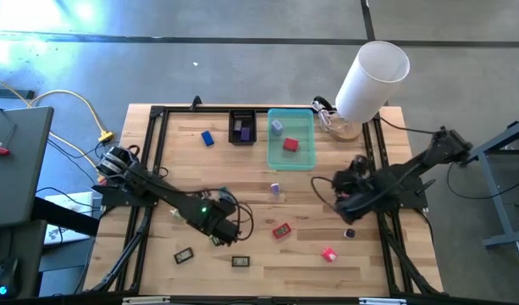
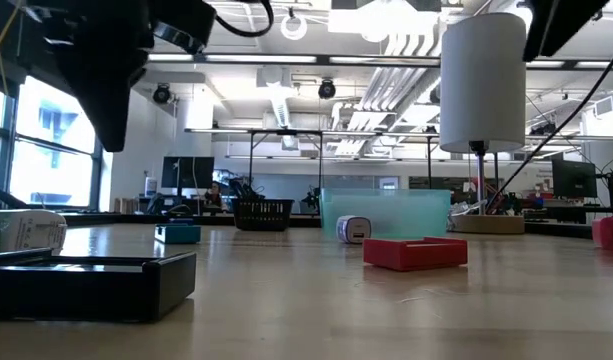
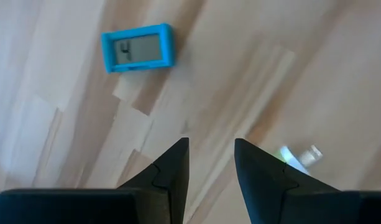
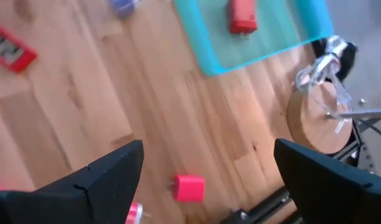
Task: Pick & Place Office items
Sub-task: Put the dark blue digital timer into the black bin
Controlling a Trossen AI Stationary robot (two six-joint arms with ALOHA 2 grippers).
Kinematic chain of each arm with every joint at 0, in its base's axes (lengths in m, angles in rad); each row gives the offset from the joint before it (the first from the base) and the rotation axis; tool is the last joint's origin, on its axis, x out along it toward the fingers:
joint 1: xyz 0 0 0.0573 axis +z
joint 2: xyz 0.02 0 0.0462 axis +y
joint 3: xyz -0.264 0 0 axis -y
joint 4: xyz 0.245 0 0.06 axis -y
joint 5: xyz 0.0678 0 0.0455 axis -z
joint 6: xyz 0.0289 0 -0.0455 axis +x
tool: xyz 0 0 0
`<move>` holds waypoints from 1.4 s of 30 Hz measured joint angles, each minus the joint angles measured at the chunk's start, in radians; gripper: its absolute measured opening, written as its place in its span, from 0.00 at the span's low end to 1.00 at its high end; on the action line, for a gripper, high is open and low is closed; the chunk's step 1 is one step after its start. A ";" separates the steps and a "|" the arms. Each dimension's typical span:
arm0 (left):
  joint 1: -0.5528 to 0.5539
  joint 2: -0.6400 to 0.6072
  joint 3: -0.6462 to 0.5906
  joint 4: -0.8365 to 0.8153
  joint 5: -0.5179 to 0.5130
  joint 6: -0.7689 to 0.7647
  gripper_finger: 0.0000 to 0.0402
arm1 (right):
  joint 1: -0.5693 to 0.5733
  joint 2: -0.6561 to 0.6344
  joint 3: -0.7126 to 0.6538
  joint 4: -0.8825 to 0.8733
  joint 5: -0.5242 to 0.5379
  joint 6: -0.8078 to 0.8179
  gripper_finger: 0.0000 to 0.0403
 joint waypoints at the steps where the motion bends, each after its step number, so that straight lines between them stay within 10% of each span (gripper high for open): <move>1: -0.007 0.000 0.000 0.009 0.000 0.015 0.30 | 0.017 -0.032 -0.039 0.015 0.021 0.042 0.87; 7: -0.022 0.000 0.000 0.011 -0.014 0.184 0.30 | 0.117 -0.204 -0.301 0.237 0.106 0.230 0.87; 19: 0.081 -0.021 0.000 -0.070 -0.205 0.399 0.30 | 0.139 -0.247 -0.590 0.751 0.185 0.070 0.87; 36: 0.263 -0.023 -0.014 -0.148 -0.214 0.709 0.30 | 0.058 -0.247 -0.629 1.104 0.417 -0.419 0.87; 42: 0.391 -0.037 -0.043 -0.275 -0.076 0.774 0.30 | -0.015 -0.247 -0.629 1.117 0.415 -0.428 0.87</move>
